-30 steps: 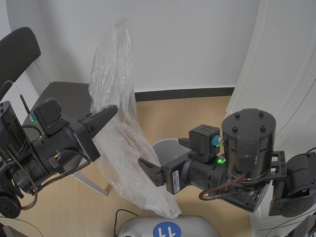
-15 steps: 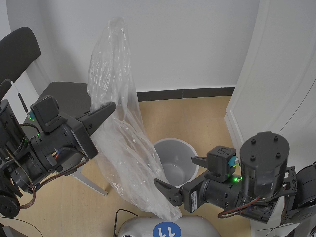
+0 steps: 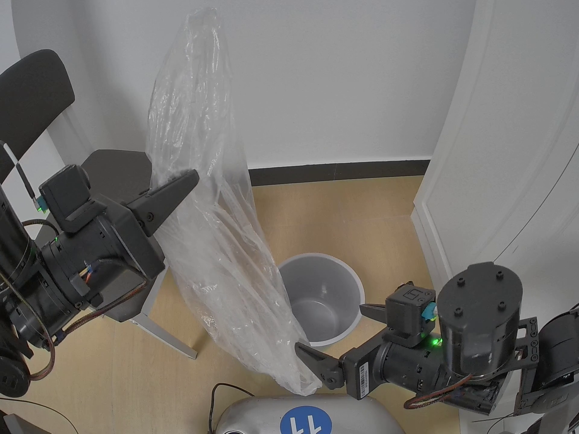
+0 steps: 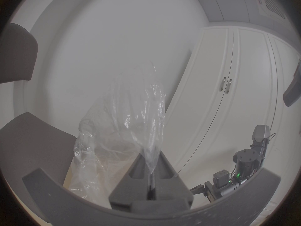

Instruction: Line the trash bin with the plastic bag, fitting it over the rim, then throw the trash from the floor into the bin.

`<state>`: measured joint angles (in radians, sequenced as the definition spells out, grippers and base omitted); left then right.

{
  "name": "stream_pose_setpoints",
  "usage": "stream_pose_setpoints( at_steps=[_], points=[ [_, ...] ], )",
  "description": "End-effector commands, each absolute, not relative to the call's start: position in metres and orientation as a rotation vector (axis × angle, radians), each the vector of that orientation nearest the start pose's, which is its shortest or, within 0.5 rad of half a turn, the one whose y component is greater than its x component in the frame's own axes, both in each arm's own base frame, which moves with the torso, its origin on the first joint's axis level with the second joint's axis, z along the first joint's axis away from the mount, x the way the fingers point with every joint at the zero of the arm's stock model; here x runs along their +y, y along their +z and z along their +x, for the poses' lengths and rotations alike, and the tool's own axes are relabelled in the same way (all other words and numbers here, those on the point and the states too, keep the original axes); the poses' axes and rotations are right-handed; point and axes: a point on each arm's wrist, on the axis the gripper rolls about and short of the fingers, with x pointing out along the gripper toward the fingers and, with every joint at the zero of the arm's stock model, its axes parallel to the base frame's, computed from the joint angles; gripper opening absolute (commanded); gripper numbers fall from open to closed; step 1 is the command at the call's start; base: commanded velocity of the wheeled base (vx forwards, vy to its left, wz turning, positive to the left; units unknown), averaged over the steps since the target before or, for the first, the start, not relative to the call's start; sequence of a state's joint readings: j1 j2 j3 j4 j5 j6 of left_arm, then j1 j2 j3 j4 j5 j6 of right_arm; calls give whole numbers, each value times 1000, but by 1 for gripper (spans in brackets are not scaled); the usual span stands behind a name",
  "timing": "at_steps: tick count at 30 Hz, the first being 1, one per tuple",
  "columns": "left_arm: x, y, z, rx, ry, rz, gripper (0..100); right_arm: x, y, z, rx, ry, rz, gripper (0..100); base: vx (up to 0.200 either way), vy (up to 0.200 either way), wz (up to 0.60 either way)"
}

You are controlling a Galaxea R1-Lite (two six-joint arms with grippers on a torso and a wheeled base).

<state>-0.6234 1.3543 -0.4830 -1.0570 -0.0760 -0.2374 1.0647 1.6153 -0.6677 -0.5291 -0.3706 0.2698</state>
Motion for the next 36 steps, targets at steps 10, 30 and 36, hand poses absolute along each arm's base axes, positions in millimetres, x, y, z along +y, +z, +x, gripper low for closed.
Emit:
stream_pose_setpoints(
  at_steps=[10, 30, 36],
  points=[
    [-120, 231, 160, -120, -731, -285, 0, 249, 149, 160, 362, 601, 45, 100, 0, 0, 0],
    [-121, 229, 163, -103, -729, -293, 0, 277, 144, 177, 300, 616, 98, 0, 0, 0, 0],
    [-119, 226, 164, -86, -721, -298, 0, 259, 166, 185, 227, 576, 168, 0, 0, 0, 0]
  ],
)
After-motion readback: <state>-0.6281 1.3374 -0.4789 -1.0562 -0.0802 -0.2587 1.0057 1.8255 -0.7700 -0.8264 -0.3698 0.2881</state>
